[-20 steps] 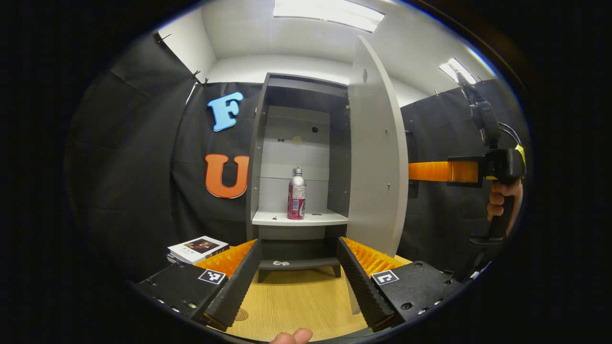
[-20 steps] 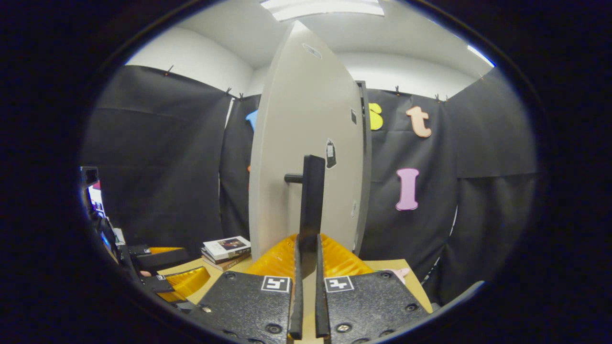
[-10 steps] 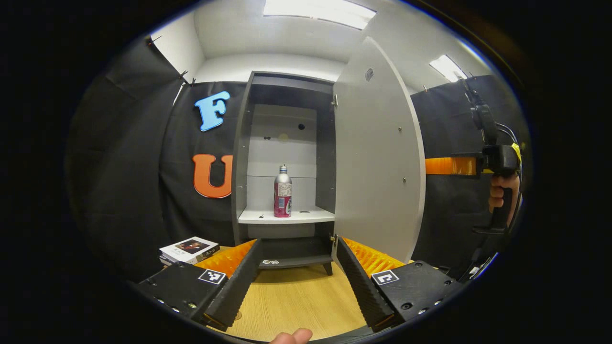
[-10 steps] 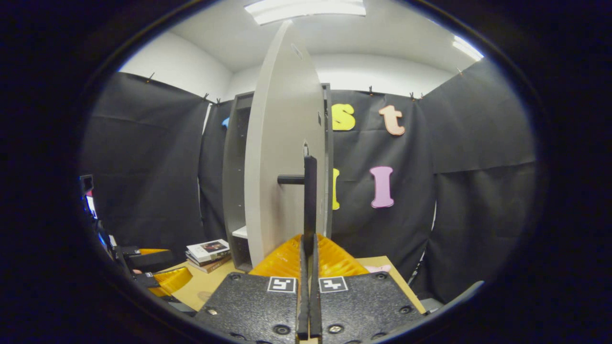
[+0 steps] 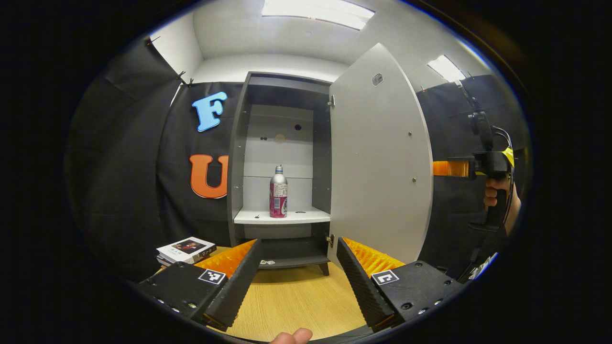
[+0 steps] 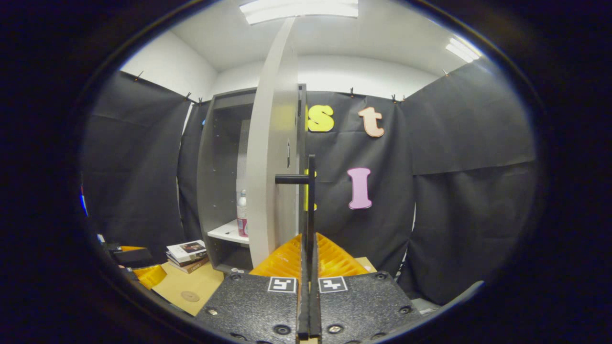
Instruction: Open the cabinet door with the right hand, grasp the bottle in the cabinet with the left hand and place it on the coaster, then close the cabinet door with the right hand.
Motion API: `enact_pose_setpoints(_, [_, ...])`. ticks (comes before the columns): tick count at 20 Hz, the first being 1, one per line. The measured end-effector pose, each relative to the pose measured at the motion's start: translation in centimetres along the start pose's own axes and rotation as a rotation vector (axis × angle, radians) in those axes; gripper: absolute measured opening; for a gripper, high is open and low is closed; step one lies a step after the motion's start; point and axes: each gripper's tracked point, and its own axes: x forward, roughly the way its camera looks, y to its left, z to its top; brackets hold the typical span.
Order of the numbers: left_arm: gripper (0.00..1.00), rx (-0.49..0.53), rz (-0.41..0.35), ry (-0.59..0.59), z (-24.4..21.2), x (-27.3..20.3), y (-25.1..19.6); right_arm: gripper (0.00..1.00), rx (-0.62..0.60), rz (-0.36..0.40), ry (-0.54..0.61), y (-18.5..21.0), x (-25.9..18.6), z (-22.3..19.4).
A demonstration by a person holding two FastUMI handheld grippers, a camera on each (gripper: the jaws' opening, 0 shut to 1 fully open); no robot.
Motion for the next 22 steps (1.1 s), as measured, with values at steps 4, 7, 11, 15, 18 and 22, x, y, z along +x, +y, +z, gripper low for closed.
enact_pose_setpoints(4, [0.95,0.008,0.010,-0.007,0.2,-0.2,0.1,0.04,-0.029,-0.004,0.012,-0.5,0.1,-0.1])
enact_pose_setpoints(7, [0.95,0.003,0.029,-0.012,0.4,-0.5,0.7,0.04,-0.002,-0.005,0.007,-0.4,-1.0,-0.3])
enact_pose_setpoints(11, [0.95,-0.003,0.041,-0.003,0.3,-0.5,1.3,0.04,0.011,-0.014,0.017,-0.9,-2.8,-1.0])
enact_pose_setpoints(15, [0.95,-0.018,0.036,-0.005,0.2,-0.4,1.5,0.04,-0.001,-0.010,0.016,-0.3,-4.2,-2.4])
enact_pose_setpoints(18, [0.95,-0.021,0.037,-0.003,0.1,-0.4,1.5,0.04,0.004,-0.007,0.006,0.1,-4.4,-3.2])
enact_pose_setpoints(22, [0.95,-0.011,0.048,0.000,-0.3,-0.4,1.9,0.36,-0.011,-0.038,0.007,-0.8,-4.2,-3.7])
